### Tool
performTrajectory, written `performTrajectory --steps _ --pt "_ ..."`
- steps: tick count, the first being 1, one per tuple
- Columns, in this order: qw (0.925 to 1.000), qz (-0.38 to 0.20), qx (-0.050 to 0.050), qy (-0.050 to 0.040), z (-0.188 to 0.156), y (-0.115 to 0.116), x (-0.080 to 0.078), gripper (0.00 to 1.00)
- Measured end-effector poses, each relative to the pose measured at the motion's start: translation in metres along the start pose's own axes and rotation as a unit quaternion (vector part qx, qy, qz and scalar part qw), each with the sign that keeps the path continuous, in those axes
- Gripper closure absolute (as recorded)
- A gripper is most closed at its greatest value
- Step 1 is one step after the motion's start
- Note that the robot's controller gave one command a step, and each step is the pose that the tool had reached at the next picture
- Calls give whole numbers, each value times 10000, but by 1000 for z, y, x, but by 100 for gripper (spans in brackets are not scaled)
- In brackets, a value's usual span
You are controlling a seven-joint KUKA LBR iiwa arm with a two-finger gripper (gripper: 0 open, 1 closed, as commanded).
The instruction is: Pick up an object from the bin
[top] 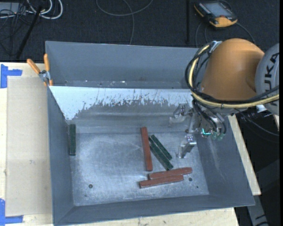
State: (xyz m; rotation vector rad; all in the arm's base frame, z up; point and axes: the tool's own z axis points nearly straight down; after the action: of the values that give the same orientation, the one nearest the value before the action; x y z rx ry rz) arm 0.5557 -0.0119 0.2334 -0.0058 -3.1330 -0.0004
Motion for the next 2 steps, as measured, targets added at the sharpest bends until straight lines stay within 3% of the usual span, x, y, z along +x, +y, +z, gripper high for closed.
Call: performTrajectory --steps 1,2 --pt "10000 0 0 -38 -5 0 -1 0" --pt "9999 136 -2 -73 59 5 -18 0"
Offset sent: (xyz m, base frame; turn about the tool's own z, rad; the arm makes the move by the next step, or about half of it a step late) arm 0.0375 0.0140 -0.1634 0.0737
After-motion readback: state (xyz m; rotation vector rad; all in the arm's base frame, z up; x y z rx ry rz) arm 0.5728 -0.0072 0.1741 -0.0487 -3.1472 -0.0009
